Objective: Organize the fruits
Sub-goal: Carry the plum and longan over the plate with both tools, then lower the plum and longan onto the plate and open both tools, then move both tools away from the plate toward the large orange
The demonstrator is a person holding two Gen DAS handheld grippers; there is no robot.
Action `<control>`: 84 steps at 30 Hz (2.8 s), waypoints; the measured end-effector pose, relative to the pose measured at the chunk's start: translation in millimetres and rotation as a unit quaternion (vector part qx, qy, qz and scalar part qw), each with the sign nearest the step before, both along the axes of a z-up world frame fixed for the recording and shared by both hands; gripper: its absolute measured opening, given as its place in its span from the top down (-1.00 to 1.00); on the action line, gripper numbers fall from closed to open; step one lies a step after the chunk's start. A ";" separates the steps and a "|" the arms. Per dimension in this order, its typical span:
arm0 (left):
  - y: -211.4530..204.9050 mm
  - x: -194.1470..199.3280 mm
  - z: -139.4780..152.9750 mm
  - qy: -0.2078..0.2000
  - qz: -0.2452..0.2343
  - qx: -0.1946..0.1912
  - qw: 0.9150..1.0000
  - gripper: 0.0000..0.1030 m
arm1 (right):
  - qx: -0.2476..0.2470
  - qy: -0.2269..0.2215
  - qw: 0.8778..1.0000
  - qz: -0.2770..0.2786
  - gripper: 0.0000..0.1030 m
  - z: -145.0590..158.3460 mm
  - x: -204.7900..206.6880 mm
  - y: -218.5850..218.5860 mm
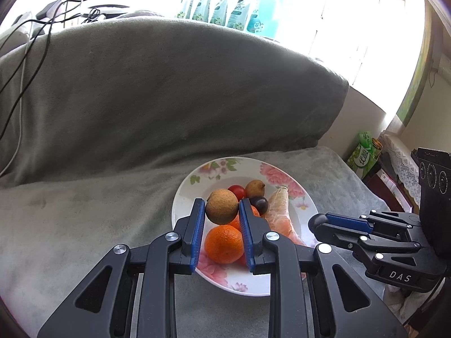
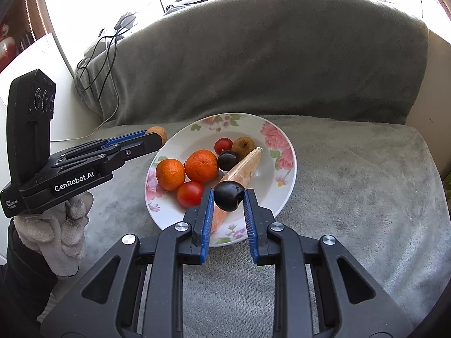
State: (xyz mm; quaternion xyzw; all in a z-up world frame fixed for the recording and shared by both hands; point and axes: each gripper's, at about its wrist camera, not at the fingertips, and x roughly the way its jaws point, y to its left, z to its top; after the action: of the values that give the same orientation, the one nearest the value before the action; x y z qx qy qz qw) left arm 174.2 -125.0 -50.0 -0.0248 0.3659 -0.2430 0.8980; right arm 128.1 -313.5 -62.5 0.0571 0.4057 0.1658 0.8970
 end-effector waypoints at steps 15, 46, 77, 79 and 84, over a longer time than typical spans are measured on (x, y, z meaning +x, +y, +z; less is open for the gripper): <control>-2.9 -0.6 3.7 -0.006 -0.003 0.005 1.000 0.54 | 0.005 0.000 1.000 0.002 0.27 -2.1 2.8 -0.2; 2.3 -12.2 20.0 -0.011 0.027 0.008 1.000 -0.57 | -0.013 -0.040 0.999 0.004 -0.94 15.9 -14.9 13.5; 118.6 -78.0 61.5 -0.066 0.146 -0.003 0.987 -0.58 | -0.003 -0.046 0.996 0.078 -0.95 59.8 -15.1 101.1; 128.7 -82.1 61.9 -0.068 0.155 -0.004 0.985 -0.57 | -0.002 -0.046 0.995 0.087 -0.95 63.1 -13.6 110.5; 158.4 -95.2 59.1 -0.067 0.185 -0.016 0.980 -0.58 | 0.002 -0.042 0.993 0.115 -0.95 69.3 -9.0 137.3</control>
State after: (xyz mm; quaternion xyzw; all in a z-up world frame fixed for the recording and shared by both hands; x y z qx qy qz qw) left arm 79.1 33.4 9.1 -0.0902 0.2903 -0.0794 0.9493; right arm 119.1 -176.2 6.8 0.0054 0.3716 0.2709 0.8880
